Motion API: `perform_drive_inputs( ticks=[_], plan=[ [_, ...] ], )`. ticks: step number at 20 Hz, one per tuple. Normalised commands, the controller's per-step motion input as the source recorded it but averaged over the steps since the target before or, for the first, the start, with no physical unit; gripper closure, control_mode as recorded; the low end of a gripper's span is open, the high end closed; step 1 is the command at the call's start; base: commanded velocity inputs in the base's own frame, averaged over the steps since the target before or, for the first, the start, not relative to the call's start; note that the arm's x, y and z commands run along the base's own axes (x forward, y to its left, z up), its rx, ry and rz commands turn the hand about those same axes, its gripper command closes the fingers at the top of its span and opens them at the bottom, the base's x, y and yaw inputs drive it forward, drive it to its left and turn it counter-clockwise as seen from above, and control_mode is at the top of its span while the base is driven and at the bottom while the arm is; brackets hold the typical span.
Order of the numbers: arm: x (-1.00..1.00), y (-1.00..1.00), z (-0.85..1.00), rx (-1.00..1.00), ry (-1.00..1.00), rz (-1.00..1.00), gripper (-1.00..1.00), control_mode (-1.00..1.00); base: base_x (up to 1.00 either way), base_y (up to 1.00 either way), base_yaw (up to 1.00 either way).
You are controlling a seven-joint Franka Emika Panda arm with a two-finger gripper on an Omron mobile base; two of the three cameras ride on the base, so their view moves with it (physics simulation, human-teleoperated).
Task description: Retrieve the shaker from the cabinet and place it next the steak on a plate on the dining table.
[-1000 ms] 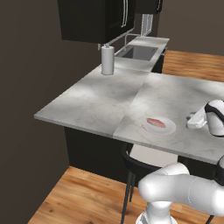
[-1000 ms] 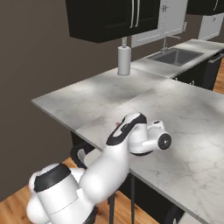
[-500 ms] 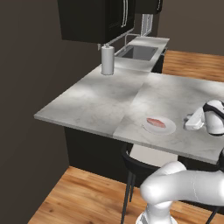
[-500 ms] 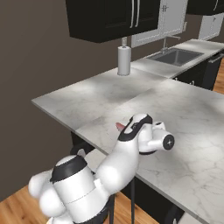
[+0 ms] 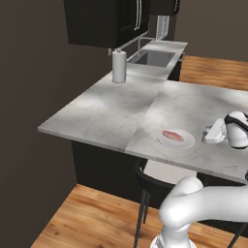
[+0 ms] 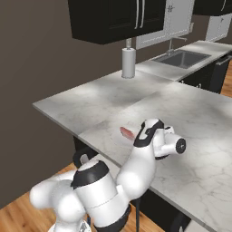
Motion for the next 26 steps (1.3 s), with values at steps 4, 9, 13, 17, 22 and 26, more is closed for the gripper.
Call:
perform_drive_inputs(
  ticks=[4,9,13,17,22,26],
  plan=[
    [0.20,-0.12,-0.25,0.00,0.00,0.05,1.00,-1.00,0.00,0.00,0.00],
    [0.25,-0.06,-0.26,0.00,0.00,0.05,1.00,-1.00,0.00,0.00,0.00],
    [0.29,-0.03,-0.25,0.00,0.00,0.05,1.00,-1.00,0.00,0.00,0.00],
    [0.23,-0.08,-0.26,0.00,0.00,0.05,1.00,-1.00,0.00,0.00,0.00],
    [0.19,-0.16,-0.27,0.00,0.00,0.05,1.00,-1.00,0.00,0.00,0.00],
    [0.19,-0.12,-0.35,0.00,0.00,0.05,1.00,-1.00,0.00,0.00,0.00]
  ],
)
